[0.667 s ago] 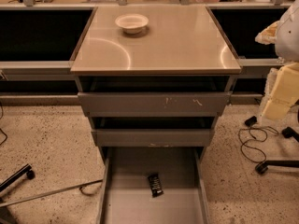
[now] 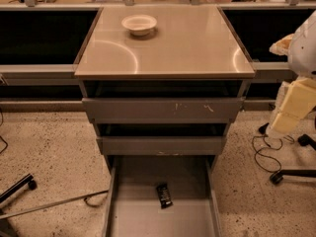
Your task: Pick rxbar chocolate from bottom drawer and place on counter
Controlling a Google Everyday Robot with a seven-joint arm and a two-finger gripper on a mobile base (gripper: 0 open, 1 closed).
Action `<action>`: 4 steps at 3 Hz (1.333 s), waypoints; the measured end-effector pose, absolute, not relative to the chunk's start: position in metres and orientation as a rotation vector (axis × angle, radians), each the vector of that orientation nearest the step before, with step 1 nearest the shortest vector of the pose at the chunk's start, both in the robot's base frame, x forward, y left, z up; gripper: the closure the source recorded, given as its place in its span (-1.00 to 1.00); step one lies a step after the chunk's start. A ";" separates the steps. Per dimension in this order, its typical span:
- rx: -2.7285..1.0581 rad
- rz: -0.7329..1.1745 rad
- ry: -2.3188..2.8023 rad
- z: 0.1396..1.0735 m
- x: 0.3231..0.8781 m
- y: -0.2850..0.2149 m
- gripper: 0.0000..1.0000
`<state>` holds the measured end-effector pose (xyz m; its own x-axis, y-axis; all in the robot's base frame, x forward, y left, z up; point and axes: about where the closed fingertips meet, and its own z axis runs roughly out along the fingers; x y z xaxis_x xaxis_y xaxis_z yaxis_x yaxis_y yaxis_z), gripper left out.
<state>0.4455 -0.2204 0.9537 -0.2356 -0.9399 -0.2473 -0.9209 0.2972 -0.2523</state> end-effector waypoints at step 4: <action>-1.519 0.050 2.384 0.666 0.477 -0.175 -1.00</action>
Offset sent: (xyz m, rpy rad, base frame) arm 0.0956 0.0451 -0.3222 0.1806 -0.1014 -0.3182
